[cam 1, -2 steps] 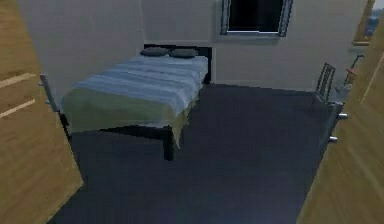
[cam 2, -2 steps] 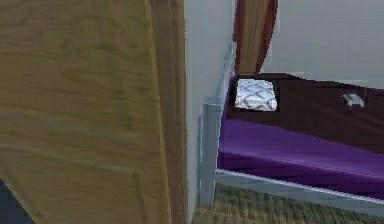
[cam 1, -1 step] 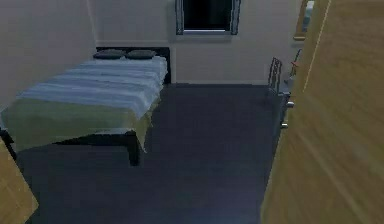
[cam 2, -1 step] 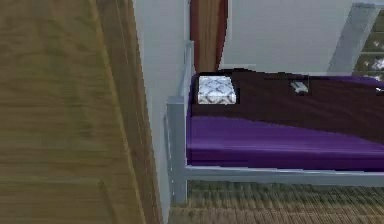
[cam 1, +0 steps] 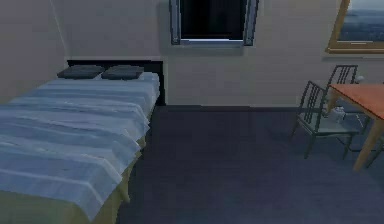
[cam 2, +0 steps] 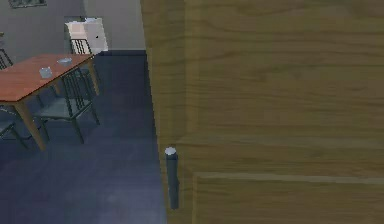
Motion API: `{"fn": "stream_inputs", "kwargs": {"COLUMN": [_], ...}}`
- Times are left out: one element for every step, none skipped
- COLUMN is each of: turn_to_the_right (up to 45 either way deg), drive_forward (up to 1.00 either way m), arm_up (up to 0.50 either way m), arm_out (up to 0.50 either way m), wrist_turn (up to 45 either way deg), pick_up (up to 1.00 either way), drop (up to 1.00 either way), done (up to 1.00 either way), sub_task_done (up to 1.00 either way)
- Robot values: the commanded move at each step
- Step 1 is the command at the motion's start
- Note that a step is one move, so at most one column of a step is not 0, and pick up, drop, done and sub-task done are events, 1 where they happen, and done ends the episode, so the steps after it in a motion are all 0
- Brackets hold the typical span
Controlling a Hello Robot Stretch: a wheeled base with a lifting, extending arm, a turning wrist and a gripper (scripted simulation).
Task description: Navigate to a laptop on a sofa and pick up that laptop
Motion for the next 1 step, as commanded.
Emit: {"fn": "stream_inputs", "kwargs": {"turn_to_the_right": [6.0], "drive_forward": [0.00], "arm_up": [0.00], "arm_out": [0.00], "wrist_turn": [0.0], "pick_up": [0.00], "drop": [0.00], "done": [0.00], "sub_task_done": [0.00]}}
